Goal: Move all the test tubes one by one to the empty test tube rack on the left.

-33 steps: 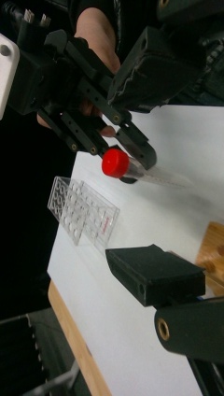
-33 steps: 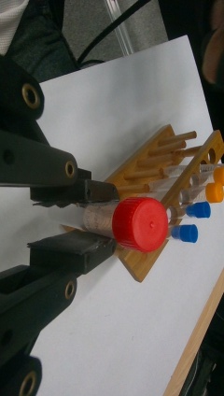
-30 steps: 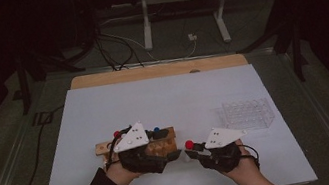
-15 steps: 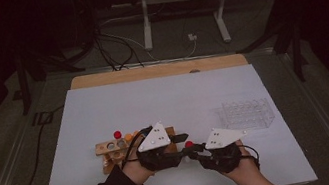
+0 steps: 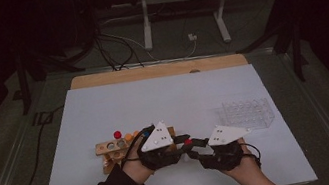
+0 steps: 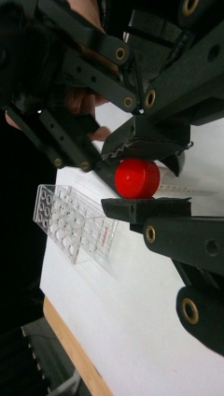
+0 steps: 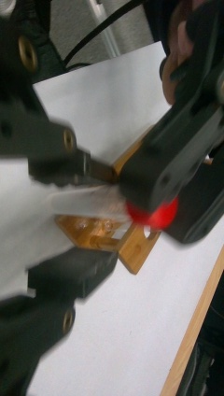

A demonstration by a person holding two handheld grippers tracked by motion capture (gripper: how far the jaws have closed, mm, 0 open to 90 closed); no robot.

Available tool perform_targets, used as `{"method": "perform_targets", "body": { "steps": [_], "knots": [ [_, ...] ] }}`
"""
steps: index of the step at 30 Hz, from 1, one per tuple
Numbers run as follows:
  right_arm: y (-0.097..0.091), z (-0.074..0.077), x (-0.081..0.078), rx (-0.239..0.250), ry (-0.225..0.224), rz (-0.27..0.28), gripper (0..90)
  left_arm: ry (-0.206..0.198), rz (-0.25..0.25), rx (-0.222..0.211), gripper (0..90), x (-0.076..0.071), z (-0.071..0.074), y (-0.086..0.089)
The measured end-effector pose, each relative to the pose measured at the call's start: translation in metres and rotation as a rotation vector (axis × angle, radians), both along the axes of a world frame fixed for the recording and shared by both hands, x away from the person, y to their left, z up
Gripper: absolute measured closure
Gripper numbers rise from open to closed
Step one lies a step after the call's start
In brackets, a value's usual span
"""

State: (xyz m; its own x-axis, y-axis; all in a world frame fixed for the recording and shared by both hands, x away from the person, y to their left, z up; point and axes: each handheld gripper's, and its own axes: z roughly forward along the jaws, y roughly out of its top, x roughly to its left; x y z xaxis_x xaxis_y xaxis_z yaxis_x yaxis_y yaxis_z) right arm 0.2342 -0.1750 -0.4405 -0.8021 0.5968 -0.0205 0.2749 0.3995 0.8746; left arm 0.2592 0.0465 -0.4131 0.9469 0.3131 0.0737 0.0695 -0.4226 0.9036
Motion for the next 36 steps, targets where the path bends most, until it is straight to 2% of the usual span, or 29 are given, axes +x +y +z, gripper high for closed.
{"method": "perform_targets", "body": {
  "steps": [11, 13, 14, 17, 25, 33, 36],
  "knots": [
    [-0.019, 0.002, 0.007, 0.045, -0.017, -0.107, 11.2, -0.017, 0.059, 0.007, 72.0, -0.004, 0.014, 0.03],
    [-0.022, 0.002, 0.008, 0.057, -0.024, -0.121, 3.8, -0.019, 0.075, 0.005, 72.1, -0.006, 0.017, 0.038],
    [-0.023, 0.003, 0.008, 0.062, -0.014, -0.106, 0.4, -0.021, 0.083, 0.002, 72.1, -0.006, 0.019, 0.041],
    [-0.027, 0.004, 0.008, 0.084, -0.011, -0.097, 0.0, -0.027, 0.113, -0.001, 72.1, -0.009, 0.024, 0.053],
    [-0.032, 0.006, 0.007, 0.097, -0.026, -0.102, 0.0, -0.046, 0.191, 0.011, 72.1, -0.017, 0.033, 0.089],
    [-0.033, 0.006, 0.008, 0.105, -0.026, -0.107, 0.0, -0.049, 0.288, -0.004, 72.1, -0.024, 0.036, 0.127],
    [-0.033, 0.006, 0.008, 0.103, -0.03, -0.109, 0.0, -0.051, 0.339, -0.014, 72.1, -0.024, 0.035, 0.142]
  ]
}}
